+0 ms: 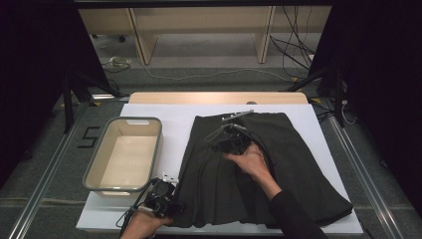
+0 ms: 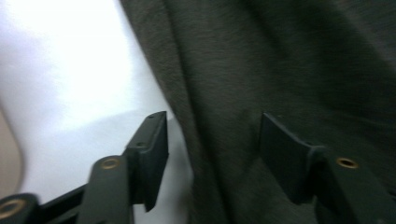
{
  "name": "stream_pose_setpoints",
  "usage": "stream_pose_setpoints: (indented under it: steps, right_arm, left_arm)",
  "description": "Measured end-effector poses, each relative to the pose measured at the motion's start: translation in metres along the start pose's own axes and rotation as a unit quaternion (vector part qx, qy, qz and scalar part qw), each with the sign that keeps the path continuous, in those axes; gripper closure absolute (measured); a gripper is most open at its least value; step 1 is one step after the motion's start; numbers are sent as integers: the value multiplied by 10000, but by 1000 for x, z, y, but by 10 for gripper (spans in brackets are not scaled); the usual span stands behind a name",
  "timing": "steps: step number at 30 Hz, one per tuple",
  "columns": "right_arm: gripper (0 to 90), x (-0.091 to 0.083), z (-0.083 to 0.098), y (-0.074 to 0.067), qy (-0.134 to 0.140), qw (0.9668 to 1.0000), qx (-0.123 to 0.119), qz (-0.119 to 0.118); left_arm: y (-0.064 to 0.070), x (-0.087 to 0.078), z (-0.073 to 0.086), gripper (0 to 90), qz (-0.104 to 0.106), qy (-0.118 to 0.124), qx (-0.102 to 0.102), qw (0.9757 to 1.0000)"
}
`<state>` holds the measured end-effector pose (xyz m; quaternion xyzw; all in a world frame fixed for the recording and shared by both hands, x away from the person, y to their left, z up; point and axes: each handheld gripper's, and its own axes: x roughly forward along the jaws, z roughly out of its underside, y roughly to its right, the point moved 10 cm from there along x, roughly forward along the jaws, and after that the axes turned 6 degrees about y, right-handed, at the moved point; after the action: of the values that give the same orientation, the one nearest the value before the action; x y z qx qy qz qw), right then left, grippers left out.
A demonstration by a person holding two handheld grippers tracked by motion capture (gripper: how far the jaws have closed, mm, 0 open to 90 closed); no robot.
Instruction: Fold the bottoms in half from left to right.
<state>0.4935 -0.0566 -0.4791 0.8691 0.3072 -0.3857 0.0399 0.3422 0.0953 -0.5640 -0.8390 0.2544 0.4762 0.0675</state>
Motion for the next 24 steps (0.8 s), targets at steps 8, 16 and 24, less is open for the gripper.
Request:
stream_pose_setpoints:
  steps: [8, 16, 24]
  right_arm:
    - [226, 7, -7, -5, -73, 9999, -53, 64]
    - [224, 14, -13, -10, -156, 9998, -70, 86]
    - [210, 18, -18, -9, -180, 9998, 69, 80]
  left_arm:
    - [3, 1, -5, 640, 192, 85, -32, 9998]
    - [7, -4, -10, 843, 510, 175, -247, 9982]
    - [20, -21, -26, 839, 830, 414, -194, 9955]
